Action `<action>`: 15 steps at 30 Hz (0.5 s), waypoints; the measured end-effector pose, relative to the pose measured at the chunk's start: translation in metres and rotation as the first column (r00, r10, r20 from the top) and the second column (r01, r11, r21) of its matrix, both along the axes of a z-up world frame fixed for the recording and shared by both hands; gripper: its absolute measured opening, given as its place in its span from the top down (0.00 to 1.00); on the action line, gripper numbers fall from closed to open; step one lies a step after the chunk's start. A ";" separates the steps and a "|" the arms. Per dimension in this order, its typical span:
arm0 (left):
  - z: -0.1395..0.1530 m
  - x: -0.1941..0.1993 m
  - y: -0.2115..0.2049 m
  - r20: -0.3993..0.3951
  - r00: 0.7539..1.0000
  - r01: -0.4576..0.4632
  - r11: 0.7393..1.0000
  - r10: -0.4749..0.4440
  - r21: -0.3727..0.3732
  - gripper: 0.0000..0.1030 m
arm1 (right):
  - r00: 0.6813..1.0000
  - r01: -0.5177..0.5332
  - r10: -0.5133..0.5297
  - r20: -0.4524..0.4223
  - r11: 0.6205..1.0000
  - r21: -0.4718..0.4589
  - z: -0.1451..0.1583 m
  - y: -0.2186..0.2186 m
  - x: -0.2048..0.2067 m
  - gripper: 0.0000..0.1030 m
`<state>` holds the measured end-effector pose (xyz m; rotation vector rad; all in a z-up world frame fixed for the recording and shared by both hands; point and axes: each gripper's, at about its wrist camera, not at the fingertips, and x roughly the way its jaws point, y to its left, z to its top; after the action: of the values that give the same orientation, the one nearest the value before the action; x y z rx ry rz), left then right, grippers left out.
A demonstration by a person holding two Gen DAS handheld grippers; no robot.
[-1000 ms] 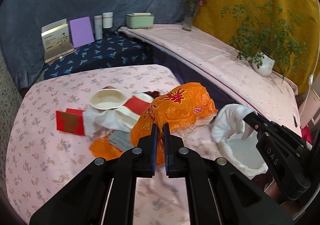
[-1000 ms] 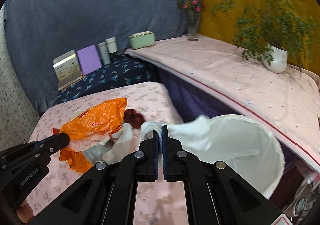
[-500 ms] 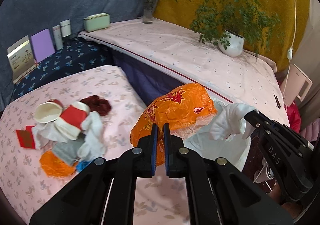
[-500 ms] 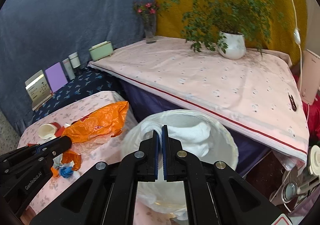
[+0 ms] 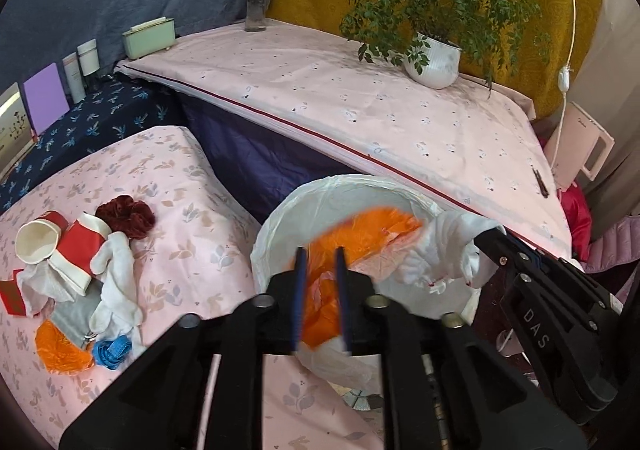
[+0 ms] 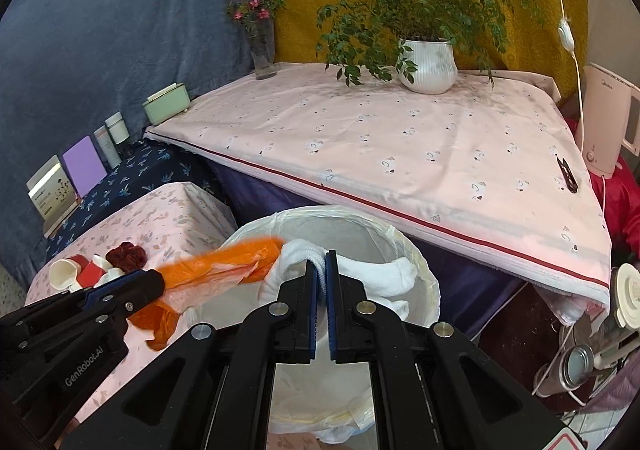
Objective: Collect trash
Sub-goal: 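Carry both items over the white bin and open both tools to drop them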
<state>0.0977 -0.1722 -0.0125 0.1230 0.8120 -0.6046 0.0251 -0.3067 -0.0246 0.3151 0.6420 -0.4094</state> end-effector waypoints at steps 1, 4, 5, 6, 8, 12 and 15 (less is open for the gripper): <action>0.000 0.000 0.000 0.000 1.000 -0.003 1.000 0.003 -0.003 0.57 | 1.000 0.002 -0.002 0.001 1.000 0.004 0.000 0.000 0.001 0.91; 0.000 0.002 0.000 0.002 1.000 -0.016 1.000 0.016 -0.008 0.52 | 1.000 0.002 -0.002 0.002 1.000 0.008 0.000 0.000 0.002 0.78; 0.000 0.003 0.001 -0.004 1.000 -0.020 1.000 0.020 -0.007 0.52 | 1.000 0.003 -0.003 0.004 1.000 0.005 0.000 0.001 0.002 0.72; -0.001 0.004 0.002 -0.007 1.000 -0.026 1.000 0.026 -0.008 0.51 | 1.000 0.002 -0.002 0.008 1.000 0.003 0.001 0.003 0.002 0.71; -0.002 0.006 0.006 -0.012 0.999 -0.039 0.999 0.039 -0.008 0.49 | 1.000 -0.004 0.004 0.013 1.000 0.000 0.003 0.005 0.003 0.67; -0.001 0.007 0.016 -0.010 0.998 -0.061 0.998 0.061 -0.010 0.47 | 1.000 -0.012 0.013 0.021 1.000 -0.008 0.006 0.011 0.004 0.64; 0.001 0.006 0.023 -0.004 0.997 -0.076 0.997 0.076 -0.011 0.47 | 0.999 -0.023 0.023 0.024 1.000 -0.010 0.009 0.016 0.005 0.64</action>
<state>0.1036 -0.1490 -0.0118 0.0811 0.8132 -0.5378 0.0300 -0.2904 -0.0152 0.3025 0.6193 -0.3862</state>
